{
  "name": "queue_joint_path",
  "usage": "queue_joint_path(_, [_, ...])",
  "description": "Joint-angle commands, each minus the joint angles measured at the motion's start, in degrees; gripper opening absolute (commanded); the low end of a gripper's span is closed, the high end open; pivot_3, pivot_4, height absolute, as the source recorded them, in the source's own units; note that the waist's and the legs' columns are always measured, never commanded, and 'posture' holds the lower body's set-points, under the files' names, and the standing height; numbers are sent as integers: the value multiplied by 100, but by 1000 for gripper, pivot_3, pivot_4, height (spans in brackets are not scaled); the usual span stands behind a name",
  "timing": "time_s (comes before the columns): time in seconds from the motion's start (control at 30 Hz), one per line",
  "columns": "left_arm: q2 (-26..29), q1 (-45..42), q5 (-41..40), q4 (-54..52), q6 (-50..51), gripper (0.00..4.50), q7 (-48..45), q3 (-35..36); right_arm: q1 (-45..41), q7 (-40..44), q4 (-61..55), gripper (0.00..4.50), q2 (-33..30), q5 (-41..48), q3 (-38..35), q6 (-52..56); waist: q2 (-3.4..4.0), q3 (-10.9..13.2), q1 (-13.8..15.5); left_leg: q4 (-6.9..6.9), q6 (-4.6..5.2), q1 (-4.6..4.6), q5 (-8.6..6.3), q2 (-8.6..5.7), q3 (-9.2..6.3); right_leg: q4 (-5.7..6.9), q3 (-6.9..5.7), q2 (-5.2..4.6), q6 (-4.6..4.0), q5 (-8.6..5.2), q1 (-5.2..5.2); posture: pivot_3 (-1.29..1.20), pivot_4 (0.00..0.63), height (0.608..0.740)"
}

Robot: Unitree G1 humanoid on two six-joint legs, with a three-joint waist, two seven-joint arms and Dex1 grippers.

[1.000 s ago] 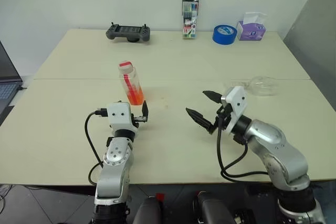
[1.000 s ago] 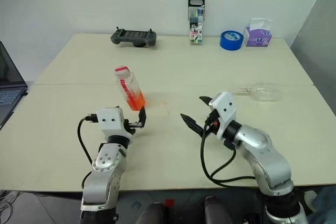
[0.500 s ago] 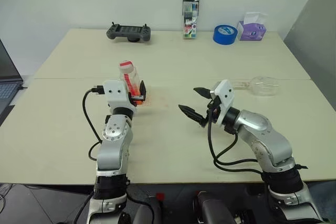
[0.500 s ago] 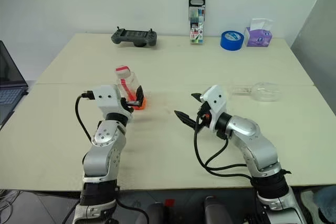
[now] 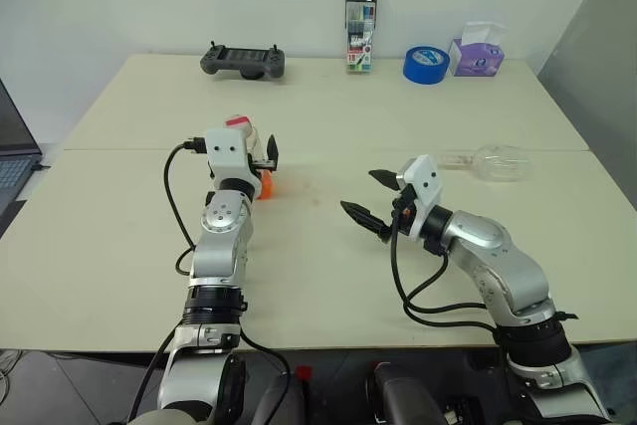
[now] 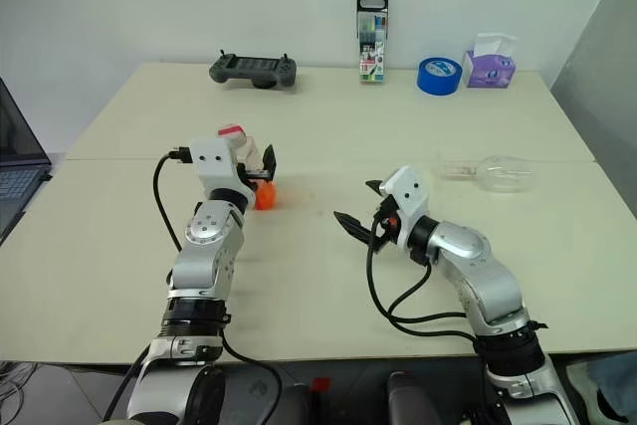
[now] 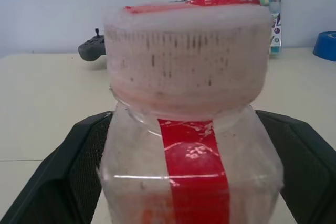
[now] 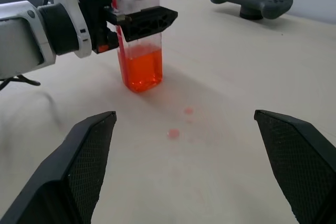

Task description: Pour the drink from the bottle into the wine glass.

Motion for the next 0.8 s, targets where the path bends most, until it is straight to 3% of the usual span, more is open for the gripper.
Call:
queue_joint_path(0.03, [-55, -20, 27, -203, -181, 4473, 1, -79, 1, -39, -166, 4500, 9, -14, -92, -119, 0, 0, 0, 0, 0, 1, 0, 0, -1, 1, 0, -5, 0, 0, 0, 0, 150, 740])
queue_joint_path(0.17, [-78, 83, 39, -365, -205, 4473, 2, -133, 3, -43, -133, 4500, 24, -27, -74, -149, 0, 0, -1, 0, 0, 2, 0, 1, -2, 5, -1, -11, 1, 0, 0, 0, 150, 740])
queue_joint_path(0.2, [-74, 101, 47, -390, -197, 4298, 26, -129, 0, -32, -123, 4500, 25, -30, -62, -155, 0, 0, -1, 0, 0, 2, 0, 1, -2, 5, -1, -11, 1, 0, 0, 0, 150, 740])
queue_joint_path(0.5, [-2, 145, 123, -446, -202, 1807, 169, -86, -76, 1, -66, 4500, 44, -80, -19, -182, 0, 0, 0, 1, 0, 2, 0, -2, -2, 4, -3, -11, 1, 0, 0, 0, 150, 740])
queue_joint_path(0.63, [80, 54, 136, -314, -343, 1795, 77, -94, -292, -46, -275, 4500, 15, -14, -79, 59, 0, 0, -1, 1, 0, 2, 0, -3, -3, 4, -4, -11, 1, 1, 0, 0, 150, 740])
queue_joint_path(0.8, [104, -221, -280, -394, -342, 1795, -609, -204, -1250, -683, -723, 4500, 56, -36, -387, 978, -2, 2, -1, 3, -1, -3, 1, -3, -8, 19, -1, -11, 0, 1, -14, 0, 150, 740])
